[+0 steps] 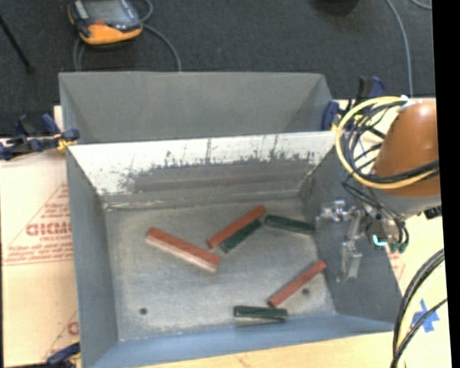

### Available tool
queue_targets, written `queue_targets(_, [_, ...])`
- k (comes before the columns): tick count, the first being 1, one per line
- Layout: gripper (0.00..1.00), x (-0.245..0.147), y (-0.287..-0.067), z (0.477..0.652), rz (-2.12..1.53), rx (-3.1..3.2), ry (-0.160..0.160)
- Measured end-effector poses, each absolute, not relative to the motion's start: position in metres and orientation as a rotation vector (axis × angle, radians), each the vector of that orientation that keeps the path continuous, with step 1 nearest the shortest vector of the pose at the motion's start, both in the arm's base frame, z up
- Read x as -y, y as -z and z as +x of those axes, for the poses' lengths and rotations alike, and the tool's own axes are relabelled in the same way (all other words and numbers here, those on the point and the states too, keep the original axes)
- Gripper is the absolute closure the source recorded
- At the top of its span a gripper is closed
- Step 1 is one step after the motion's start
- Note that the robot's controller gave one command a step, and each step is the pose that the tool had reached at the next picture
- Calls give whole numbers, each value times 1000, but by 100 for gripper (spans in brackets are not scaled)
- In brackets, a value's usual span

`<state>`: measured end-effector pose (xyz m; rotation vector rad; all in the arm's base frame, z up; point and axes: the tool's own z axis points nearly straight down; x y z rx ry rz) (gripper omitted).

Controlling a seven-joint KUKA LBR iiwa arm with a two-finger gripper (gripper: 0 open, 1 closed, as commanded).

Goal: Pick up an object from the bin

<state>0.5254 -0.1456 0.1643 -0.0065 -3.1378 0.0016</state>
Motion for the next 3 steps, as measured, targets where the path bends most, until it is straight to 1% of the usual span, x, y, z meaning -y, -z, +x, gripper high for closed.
queue_targets(1, [0, 145, -168, 527, 0, 3146, -4])
queue_targets(2, [0, 134, -135, 526, 229, 3144, -8])
queue_targets(3, [0, 106, -111, 523, 733, 3055, 0])
